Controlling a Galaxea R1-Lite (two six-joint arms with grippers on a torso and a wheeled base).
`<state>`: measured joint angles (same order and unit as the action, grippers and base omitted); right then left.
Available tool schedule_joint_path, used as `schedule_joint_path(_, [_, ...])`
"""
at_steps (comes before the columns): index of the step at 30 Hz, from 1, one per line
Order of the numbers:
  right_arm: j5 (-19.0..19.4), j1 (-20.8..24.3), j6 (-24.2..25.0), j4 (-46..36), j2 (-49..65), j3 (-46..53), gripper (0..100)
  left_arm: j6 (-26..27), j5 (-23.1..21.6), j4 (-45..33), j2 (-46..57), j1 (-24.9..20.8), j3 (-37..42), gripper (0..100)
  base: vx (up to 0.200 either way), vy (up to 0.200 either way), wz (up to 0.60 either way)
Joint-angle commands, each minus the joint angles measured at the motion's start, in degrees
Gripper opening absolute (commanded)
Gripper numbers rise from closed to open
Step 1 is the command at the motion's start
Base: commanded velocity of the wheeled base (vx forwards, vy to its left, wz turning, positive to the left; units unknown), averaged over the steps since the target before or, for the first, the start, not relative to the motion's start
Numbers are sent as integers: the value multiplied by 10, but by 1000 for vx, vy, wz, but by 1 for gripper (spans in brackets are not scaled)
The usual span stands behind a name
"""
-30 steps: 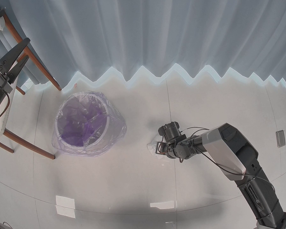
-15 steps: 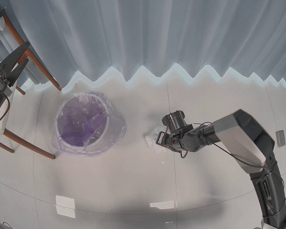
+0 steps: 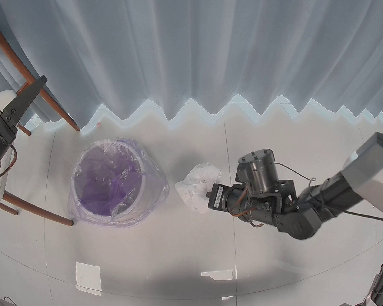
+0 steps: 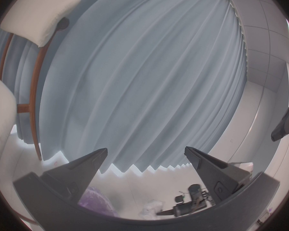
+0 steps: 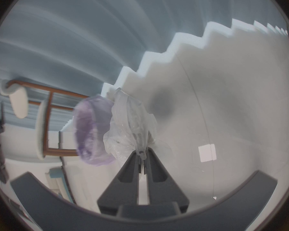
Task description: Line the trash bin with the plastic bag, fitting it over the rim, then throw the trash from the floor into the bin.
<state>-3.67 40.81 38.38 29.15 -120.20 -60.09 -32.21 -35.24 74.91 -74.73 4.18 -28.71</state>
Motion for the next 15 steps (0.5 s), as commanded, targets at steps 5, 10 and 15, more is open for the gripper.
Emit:
schedule_joint_path(5, [25,99,-37,138,167,163,0,28,-19,4,15,-15,16,100,160,200,0])
schedule_joint_path(10, [48,123,-37,169,160,190,0,27,-18,4,17,-33,23,100,0,200,0])
schedule_joint_path(15, [46,125,-38,173,140,188,0,26,-18,4,21,-35,25,100,0,200,0])
